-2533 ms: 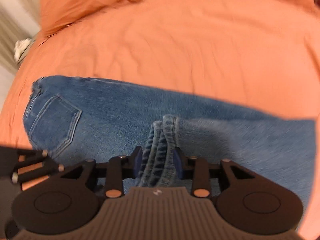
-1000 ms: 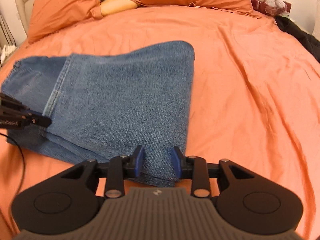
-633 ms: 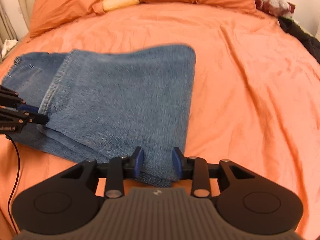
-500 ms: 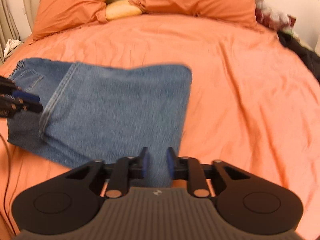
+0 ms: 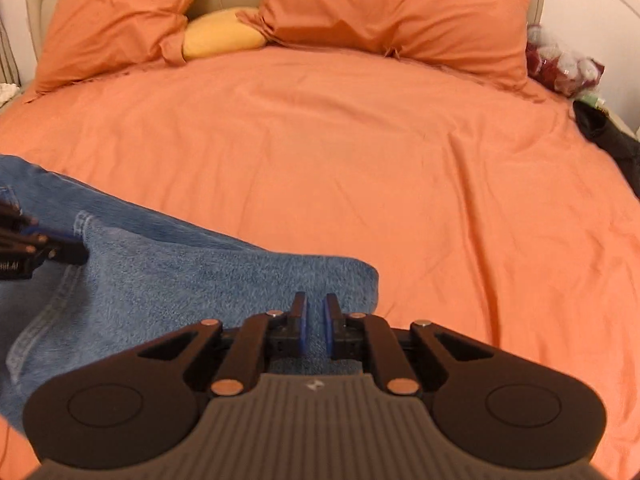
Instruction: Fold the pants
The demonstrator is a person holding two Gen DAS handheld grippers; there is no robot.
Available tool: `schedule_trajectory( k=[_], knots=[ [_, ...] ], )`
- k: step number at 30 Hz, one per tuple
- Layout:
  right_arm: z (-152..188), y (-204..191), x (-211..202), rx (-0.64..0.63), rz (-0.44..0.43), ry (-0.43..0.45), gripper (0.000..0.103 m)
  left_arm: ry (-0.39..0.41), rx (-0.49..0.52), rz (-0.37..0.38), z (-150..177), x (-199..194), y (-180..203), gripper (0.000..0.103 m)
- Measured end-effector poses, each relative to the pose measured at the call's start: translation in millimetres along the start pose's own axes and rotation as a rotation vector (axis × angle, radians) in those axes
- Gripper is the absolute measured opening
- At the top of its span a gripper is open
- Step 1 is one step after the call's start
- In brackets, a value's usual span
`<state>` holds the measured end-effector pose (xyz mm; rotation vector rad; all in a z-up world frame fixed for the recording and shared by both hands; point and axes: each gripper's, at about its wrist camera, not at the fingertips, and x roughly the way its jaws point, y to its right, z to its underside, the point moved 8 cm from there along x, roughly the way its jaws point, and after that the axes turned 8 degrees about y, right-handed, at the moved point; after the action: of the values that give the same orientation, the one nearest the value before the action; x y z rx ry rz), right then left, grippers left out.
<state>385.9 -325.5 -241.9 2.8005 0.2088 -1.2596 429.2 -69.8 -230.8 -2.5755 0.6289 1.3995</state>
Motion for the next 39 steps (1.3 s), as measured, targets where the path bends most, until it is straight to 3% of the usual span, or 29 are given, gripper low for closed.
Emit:
schedule_trajectory(
  k=[6,13,15,19,22,28,31,39],
  knots=[
    [20,-3,34,-0.036,0.024,-0.050,0.004,0.000,0.033,0.017,15,11,-6,0.006],
    [9,-13,19,-0.106,0.057,-0.059,0.006,0.002,0.062,0.037,14,-13,-12,0.007],
    [5,-20,5,-0.129,0.032,-0.040,0.006,0.017,0.082,0.017,17,-33,-21,0.022],
    [1,-49,-22,-0.205,-0.026,-0.019,0.006,0.033,0.113,0.006,23,-78,-46,0.031],
    [-1,-80,-39,-0.278,-0.105,-0.020,0.011,0.035,0.105,-0.026,25,-109,-74,0.046],
    [-3,-146,-62,-0.478,-0.266,0.056,0.036,0.046,-0.031,-0.112,43,-149,-147,0.064],
    [1,-172,-61,-0.560,-0.326,0.030,0.038,0.058,-0.140,-0.136,59,-163,-187,0.073],
    [4,-198,-39,-0.709,-0.395,-0.094,0.041,0.076,-0.431,-0.149,108,-165,-276,0.084]
  ],
)
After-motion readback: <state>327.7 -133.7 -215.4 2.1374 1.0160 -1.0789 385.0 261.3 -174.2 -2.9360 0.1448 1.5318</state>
